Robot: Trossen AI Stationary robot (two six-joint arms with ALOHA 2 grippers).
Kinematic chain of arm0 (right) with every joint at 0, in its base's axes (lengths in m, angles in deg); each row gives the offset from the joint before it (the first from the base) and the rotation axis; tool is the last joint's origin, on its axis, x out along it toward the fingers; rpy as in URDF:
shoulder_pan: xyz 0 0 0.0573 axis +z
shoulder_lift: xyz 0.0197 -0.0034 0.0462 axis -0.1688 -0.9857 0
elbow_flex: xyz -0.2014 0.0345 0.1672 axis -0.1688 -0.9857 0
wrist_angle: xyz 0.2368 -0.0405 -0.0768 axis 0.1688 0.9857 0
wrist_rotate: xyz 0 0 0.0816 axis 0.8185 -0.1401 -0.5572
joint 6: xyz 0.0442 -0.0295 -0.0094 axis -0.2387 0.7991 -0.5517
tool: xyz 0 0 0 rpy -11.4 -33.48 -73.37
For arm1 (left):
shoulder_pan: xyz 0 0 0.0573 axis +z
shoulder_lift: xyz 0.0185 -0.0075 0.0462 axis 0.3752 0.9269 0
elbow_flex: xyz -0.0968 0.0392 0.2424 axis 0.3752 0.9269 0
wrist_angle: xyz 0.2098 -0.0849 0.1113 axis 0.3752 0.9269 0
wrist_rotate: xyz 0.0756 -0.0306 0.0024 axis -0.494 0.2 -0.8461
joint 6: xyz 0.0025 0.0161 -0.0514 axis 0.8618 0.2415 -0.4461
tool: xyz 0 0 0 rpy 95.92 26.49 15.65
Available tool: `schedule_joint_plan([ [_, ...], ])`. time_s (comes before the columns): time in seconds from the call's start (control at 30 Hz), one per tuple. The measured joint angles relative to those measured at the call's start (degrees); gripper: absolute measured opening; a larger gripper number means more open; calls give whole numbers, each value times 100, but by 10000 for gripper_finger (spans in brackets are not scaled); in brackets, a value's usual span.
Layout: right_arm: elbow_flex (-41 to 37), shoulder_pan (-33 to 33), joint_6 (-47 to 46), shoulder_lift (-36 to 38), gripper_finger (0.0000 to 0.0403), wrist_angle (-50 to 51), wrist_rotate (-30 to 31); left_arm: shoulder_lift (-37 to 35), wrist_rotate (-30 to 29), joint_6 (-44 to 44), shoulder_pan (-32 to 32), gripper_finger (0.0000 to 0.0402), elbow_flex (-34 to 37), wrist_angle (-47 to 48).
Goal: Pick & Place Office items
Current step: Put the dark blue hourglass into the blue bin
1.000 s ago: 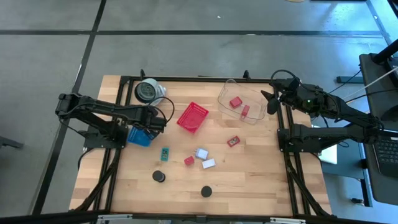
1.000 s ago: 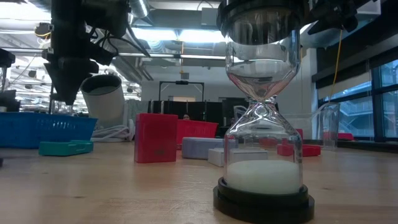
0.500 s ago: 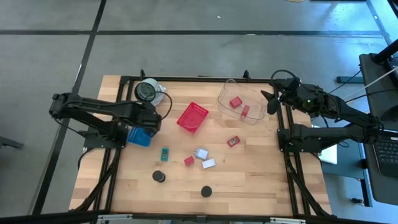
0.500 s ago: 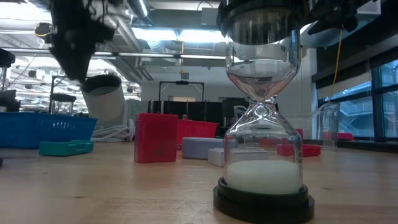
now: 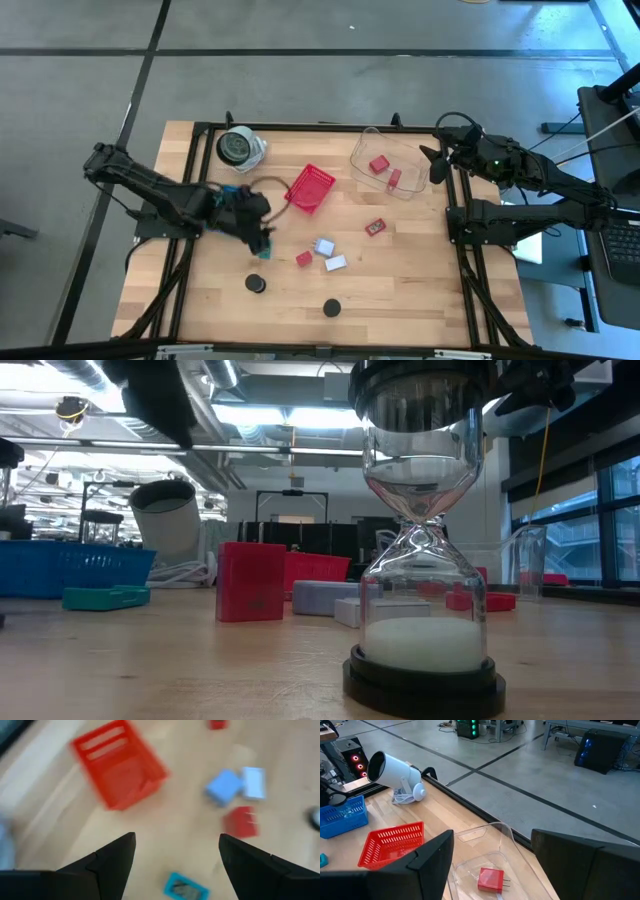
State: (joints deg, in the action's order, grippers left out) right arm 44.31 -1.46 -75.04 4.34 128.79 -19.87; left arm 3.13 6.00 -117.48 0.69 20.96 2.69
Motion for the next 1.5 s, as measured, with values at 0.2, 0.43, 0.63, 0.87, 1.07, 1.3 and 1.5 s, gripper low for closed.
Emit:
schedule_joint_plan([
  [0.2, 0, 0, -1, 2, 270, -1, 0, 421, -2, 420, -897, 283, 0, -760],
  [0.43, 0, 0, -1, 1, 270, -1, 0, 939, -28, 42, -1722, 283, 0, -916],
  [0.63, 0, 0, -1, 1, 270, 0, 0, 1185, -349, -263, -2337, 283, 0, -986],
  [0.87, 0, 2, -1, 0, 270, 1, -2, 1211, -620, -819, -2853, 283, 0, -916],
  [1.07, 0, 1, 0, 1, 270, 1, -1, 1211, -605, -1379, -2917, 284, 196, -758],
  [1.3, 0, 1, -1, 1, 270, -1, 0, 1211, -464, -1423, -2920, 301, 293, -857],
  [1.5, 0, 0, -1, 0, 270, 0, 0, 1229, -371, -1482, -2917, 312, 293, -857],
])
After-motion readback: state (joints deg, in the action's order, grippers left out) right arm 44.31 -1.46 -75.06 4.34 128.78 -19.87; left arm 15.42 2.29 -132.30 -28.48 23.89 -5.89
